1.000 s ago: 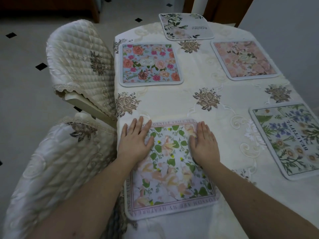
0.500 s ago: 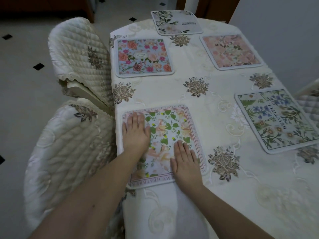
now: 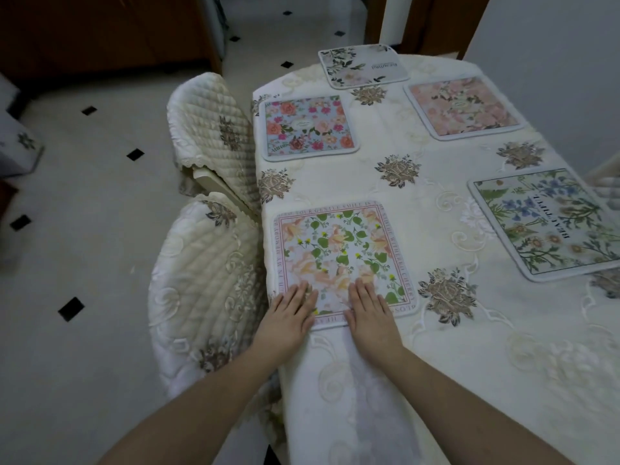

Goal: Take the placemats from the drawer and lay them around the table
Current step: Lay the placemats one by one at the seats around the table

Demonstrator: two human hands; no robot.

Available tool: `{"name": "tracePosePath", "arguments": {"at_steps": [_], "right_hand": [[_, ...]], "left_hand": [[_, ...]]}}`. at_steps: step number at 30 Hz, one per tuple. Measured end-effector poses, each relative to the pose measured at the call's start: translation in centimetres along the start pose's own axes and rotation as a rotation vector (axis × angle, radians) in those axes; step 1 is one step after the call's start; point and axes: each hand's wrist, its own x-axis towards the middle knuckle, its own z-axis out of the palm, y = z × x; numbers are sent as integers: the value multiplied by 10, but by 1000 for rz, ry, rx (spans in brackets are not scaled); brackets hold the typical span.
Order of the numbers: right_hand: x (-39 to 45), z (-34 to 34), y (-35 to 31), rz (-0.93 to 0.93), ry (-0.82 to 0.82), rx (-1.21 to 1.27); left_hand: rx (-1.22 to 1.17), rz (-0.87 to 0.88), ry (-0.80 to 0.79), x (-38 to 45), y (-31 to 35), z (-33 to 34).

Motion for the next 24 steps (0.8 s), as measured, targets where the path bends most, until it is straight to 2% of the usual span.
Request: {"name": "tracePosePath", "arguments": {"at_steps": [3,5,10,12,16,21,24], "right_hand": [[-8,-9,-7,20,-57,16],[-15,-15,-13,20,-121,5],[-35,-29,-28,-3,-277,-29],[-46,-33,-35,12,-299,-34],[-72,-45,-55,126,-265,156],[-113,-63,-87,265,-168,258],[-138,-80,-112,298,-103,197]], "left_hand": [[38,1,4,-14,6,-8],[55,2,-97,-23,11,-11],[140,-51,-211,-56,23,-15],[147,-28,-277,-67,26,-16],[99,90,-376,-89,27,-36],[67,229,-299,-129,21,-73],[83,321,-153,-155,16,-101]]}}
